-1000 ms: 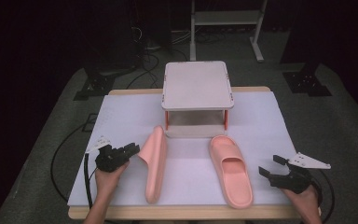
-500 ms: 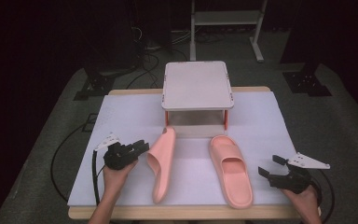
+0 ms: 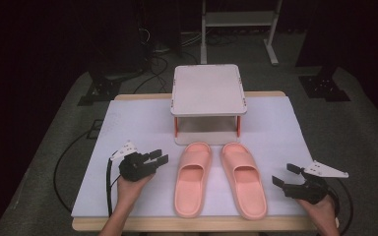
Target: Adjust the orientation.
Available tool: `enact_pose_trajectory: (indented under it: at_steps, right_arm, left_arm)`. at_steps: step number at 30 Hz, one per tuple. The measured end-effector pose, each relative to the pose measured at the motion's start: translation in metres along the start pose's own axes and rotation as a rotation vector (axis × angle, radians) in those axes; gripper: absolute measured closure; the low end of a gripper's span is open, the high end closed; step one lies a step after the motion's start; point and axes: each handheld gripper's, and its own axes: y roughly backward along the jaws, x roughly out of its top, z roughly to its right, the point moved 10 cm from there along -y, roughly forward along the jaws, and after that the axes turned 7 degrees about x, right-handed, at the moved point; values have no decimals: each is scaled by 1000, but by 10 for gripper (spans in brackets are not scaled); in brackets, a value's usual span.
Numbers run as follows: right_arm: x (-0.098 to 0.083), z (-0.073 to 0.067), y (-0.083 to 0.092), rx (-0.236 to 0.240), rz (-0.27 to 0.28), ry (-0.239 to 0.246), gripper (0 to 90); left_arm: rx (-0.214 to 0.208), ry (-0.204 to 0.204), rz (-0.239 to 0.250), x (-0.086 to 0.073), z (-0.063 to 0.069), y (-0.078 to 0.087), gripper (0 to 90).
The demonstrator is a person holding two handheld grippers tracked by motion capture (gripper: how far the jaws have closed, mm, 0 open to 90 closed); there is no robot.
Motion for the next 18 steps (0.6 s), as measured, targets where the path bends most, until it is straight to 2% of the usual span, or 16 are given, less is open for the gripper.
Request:
enact_pose_trajectory:
  at_steps: [5, 7, 18]
  right_arm:
    - [3, -5, -2, 16, 8, 5, 170]
    - [4, -9, -3, 37, 9, 5, 170]
    - [7, -21, -11, 64, 2, 26, 170]
  left_arm:
    - [0, -14, -2, -6, 3, -2, 484]
    - [0, -26, -7, -8, 4, -2, 455]
    - [-7, -66, -20, -14, 12, -4, 353]
